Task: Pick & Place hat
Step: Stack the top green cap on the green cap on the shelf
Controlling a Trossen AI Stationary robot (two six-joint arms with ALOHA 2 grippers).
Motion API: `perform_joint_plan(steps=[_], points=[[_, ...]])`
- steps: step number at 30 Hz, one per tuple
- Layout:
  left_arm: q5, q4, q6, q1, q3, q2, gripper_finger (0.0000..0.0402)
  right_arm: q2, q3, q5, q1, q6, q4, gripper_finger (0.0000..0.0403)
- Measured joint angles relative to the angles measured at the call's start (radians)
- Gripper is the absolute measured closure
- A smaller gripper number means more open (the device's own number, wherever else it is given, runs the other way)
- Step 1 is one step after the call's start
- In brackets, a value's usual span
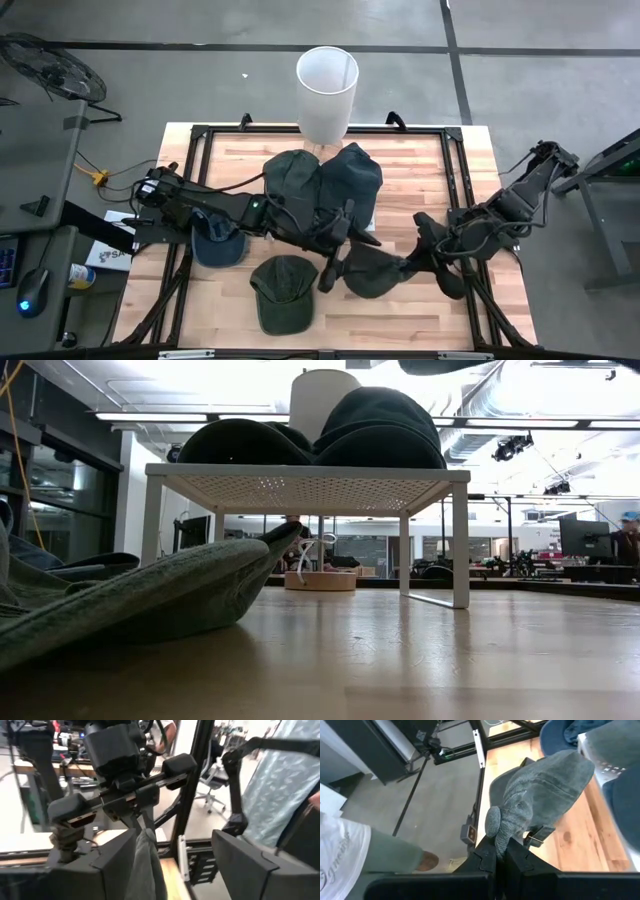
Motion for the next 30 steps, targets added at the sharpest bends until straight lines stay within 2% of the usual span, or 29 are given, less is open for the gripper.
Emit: perform_joint_plan(steps=[13, 30], points=[[-0.078, -0.026, 0.086, 0.015, 0.001, 0.015, 0.0138, 0.000, 0.000, -0.039, -0.070, -0.021, 0.004, 0.0403], [0.040, 0.013, 0.084, 0.075, 0.002, 0.075, 0.0138, 0.006, 0.000, -0.055, -0.087, -0.027, 0.015, 0.0403]])
